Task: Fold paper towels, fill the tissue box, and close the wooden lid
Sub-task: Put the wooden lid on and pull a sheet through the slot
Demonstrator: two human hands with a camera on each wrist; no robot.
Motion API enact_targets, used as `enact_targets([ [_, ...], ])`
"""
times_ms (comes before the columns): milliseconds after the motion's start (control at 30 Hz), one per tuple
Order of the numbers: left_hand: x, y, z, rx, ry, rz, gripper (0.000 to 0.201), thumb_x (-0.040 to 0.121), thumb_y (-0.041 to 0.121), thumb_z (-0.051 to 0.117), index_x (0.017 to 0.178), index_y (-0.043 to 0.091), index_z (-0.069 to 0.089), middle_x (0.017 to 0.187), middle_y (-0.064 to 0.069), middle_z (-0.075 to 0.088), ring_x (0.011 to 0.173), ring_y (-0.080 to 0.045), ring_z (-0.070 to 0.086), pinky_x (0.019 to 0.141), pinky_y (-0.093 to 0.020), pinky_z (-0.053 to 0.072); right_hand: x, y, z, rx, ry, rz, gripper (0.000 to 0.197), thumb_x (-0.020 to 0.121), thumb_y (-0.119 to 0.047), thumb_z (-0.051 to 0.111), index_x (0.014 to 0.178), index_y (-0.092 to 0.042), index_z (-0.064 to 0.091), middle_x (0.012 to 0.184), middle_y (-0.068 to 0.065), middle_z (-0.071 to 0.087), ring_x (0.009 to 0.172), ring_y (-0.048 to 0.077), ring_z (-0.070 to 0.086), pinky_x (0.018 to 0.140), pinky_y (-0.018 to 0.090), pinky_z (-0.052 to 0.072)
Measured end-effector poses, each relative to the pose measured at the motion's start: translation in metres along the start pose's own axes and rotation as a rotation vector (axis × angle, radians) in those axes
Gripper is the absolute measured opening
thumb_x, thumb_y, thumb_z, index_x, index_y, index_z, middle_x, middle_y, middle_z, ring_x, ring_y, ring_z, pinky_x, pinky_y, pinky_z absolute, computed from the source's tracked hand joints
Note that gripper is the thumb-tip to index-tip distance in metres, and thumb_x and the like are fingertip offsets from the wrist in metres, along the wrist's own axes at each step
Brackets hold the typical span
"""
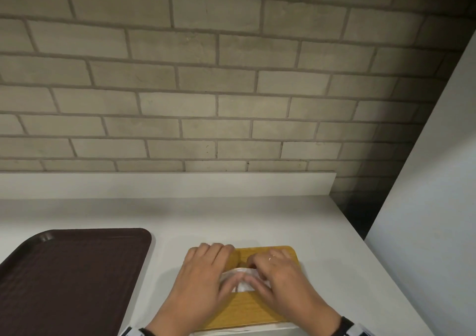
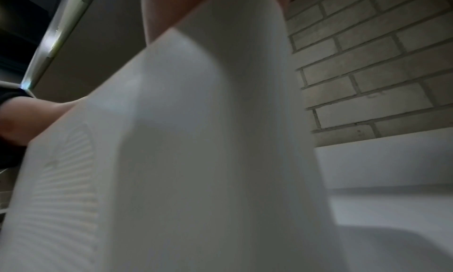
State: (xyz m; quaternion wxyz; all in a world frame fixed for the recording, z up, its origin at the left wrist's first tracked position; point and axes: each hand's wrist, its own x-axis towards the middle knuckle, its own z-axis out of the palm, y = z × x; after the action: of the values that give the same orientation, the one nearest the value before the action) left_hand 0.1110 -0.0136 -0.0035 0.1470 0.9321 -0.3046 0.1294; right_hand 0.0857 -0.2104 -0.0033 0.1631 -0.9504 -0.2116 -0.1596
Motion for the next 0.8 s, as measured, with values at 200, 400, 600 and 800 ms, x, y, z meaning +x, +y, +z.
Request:
enact_targets([
  [200,-0.006,-0.006,-0.014,-0.120,-0.336,-0.124,0.126,0.048,0.094,0.051,0.148,0.041,-0.006,0.152,0.022,-0.009,0.145,-0.008,-0.016,0.115,-0.039,-0.019,-0.004,0.006,-0.032,0.084,-0.393,0.189,0.113,0.049,-0.085,0.058,0.144,-0.046,0.009,0.151,-0.023,-0.006,0.139,0.000,-0.025,0.113,0.032,-0.020],
  [400,0.000,-0.009,-0.027,-0.101,-0.552,-0.123,0.139,0.055,0.064,0.075,0.141,0.041,-0.031,0.157,0.011,-0.018,0.144,-0.011,-0.022,0.119,-0.045,-0.009,0.010,0.014,-0.046,0.093,-0.715,0.247,0.138,0.053,-0.057,0.083,0.136,-0.053,-0.027,0.155,-0.014,-0.017,0.141,0.010,-0.025,0.116,0.042,-0.011],
  [600,0.002,-0.004,-0.031,-0.074,-0.541,-0.081,0.134,0.057,0.064,0.074,0.144,0.039,-0.026,0.148,0.013,0.006,0.142,-0.011,0.001,0.117,-0.036,0.012,0.015,0.012,-0.052,0.074,-0.778,0.254,0.136,0.054,-0.053,0.084,0.136,-0.053,-0.024,0.153,-0.014,0.001,0.143,0.016,-0.005,0.117,0.041,0.015],
  [800,0.001,-0.002,-0.033,-0.068,-0.565,-0.092,0.133,0.058,0.064,0.073,0.145,0.039,-0.023,0.152,0.011,0.003,0.145,-0.015,-0.004,0.120,-0.040,0.007,0.020,0.007,-0.057,0.034,-0.834,0.261,0.134,0.056,-0.054,0.083,0.141,-0.046,-0.020,0.154,-0.012,0.003,0.143,0.018,0.000,0.117,0.042,0.020],
])
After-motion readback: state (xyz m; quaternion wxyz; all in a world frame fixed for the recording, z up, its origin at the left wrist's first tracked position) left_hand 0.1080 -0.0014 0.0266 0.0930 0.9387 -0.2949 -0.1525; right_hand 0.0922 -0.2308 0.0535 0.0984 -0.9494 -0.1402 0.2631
